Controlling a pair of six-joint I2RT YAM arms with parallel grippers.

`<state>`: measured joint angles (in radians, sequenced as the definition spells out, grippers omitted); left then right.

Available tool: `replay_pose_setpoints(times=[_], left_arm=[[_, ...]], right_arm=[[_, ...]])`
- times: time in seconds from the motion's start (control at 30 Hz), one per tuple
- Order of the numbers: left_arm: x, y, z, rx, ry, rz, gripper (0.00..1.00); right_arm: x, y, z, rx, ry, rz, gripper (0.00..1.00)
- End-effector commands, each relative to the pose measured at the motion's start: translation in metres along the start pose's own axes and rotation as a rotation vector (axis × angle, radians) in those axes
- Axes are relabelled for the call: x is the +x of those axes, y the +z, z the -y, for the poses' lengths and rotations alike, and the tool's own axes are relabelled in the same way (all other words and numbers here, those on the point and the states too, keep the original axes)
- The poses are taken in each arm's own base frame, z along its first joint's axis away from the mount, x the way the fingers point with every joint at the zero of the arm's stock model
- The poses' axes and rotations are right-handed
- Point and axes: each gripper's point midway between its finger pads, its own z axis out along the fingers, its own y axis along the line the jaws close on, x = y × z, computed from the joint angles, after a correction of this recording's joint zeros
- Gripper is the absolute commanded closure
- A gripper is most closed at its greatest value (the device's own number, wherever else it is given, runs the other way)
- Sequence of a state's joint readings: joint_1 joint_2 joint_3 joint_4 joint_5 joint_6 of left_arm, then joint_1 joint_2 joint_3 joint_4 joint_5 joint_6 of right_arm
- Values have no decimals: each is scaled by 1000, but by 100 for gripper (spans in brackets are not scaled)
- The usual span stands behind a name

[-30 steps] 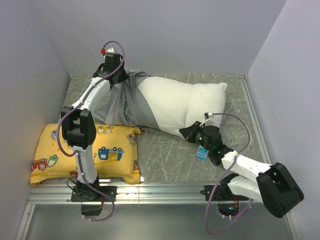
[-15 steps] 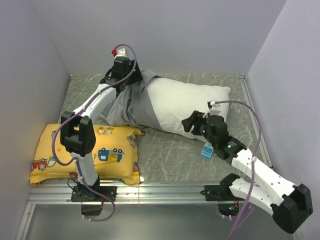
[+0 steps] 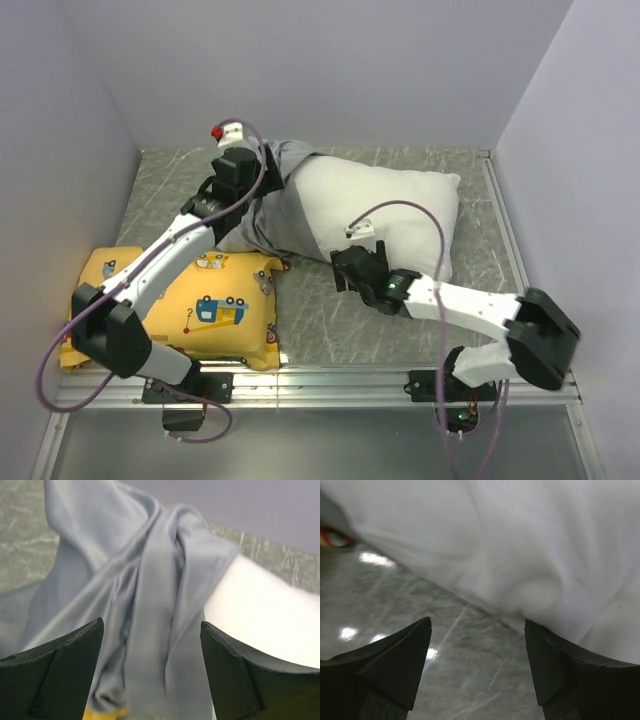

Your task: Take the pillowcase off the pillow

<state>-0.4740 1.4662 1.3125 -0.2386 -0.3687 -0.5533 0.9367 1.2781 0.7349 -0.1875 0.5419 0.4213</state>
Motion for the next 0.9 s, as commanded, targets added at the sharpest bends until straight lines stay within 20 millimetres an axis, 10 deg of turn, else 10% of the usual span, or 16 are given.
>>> replay_pose_setpoints(times=[0.0, 0.2, 0.27, 0.33, 0.53, 0.67, 0.77, 0.87], left_arm=[[2, -23, 5, 22, -56, 48, 17], [27, -50, 15, 55, -25, 33, 19], [31, -56, 10, 48, -21, 31, 20], [24, -66, 8, 61, -32, 53, 20], [-6, -97, 6, 102, -39, 127, 21], [-27, -116, 22, 181, -41, 165, 18], [-37, -130, 36, 241, -36, 187, 15], [-44, -140, 48, 286, -36, 207, 13]], right_arm=[[-29, 19, 14, 212, -31, 74, 18], [-61, 39, 12, 337, -39, 149, 35], [-77, 38, 16, 367, -31, 179, 82], [-87, 36, 19, 373, -30, 192, 100], [-169, -25, 22, 285, 40, 307, 100], [-264, -112, 37, 211, 167, 477, 100], [-296, -140, 61, 198, 235, 527, 100], [-295, -118, 81, 193, 260, 476, 100]])
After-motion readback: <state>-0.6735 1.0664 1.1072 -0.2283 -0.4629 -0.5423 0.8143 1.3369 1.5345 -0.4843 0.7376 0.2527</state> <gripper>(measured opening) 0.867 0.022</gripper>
